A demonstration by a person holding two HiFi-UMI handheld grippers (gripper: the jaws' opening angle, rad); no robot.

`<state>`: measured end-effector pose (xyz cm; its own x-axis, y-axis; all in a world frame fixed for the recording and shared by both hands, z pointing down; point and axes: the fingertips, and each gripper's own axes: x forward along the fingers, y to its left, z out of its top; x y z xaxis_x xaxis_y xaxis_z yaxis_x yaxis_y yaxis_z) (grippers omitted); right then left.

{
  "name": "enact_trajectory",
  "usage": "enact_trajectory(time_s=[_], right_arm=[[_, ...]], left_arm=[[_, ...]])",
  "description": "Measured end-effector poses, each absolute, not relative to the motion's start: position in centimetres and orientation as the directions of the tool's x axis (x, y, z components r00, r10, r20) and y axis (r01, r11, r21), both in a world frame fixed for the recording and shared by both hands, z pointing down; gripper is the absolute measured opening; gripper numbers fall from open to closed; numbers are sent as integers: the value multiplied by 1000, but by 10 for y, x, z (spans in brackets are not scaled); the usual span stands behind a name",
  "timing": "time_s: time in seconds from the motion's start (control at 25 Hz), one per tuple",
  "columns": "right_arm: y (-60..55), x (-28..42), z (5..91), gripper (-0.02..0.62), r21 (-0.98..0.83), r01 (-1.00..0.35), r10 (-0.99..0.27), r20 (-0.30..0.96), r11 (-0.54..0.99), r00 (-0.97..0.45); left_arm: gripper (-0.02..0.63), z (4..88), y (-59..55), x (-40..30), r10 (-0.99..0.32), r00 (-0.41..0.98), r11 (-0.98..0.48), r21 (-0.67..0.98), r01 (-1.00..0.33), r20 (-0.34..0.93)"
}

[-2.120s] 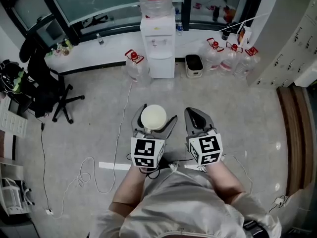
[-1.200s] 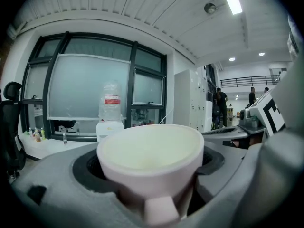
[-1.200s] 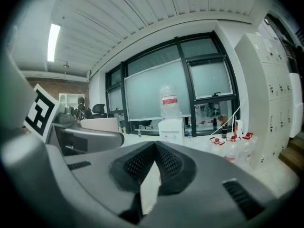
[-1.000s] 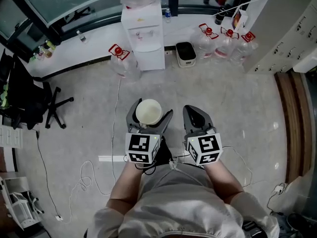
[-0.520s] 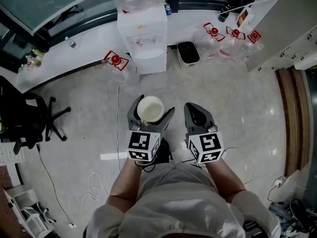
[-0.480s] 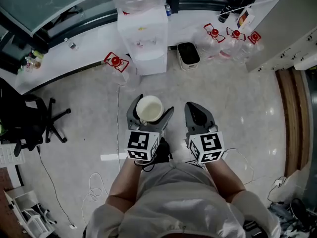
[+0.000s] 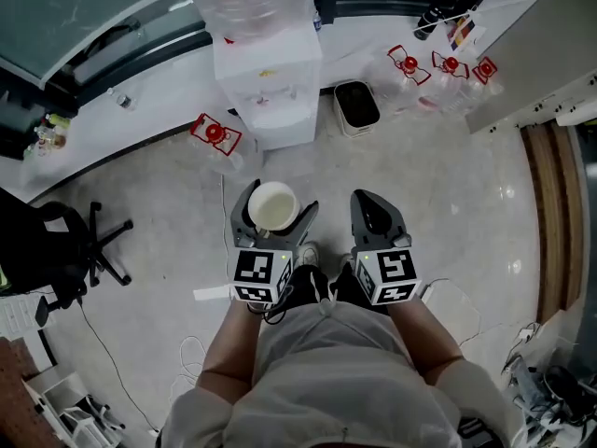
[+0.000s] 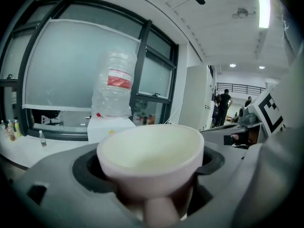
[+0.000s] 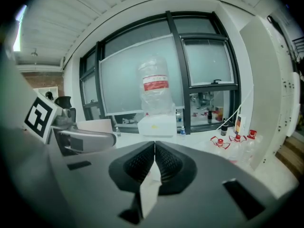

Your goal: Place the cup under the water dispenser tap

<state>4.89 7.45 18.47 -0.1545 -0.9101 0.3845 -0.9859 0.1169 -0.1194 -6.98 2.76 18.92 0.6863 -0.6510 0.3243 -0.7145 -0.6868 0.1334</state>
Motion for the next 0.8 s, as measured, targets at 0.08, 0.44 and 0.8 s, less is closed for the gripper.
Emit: enact_trajectory(time_s=[0.08, 0.44, 0.8], right_arm=[[64, 56, 187, 26, -119, -988, -923, 359, 103, -139], [1, 82, 247, 26, -129, -977, -880, 427, 169, -208], [-65, 111, 359, 26, -69, -968, -824, 512, 243, -243]], left_arm=[[488, 203, 20, -64, -643, 685, -683, 147, -715, 341], [488, 255, -33, -30, -677, 634, -644, 116, -756, 373], [488, 368, -84, 7, -715, 594, -630, 26, -776, 369]])
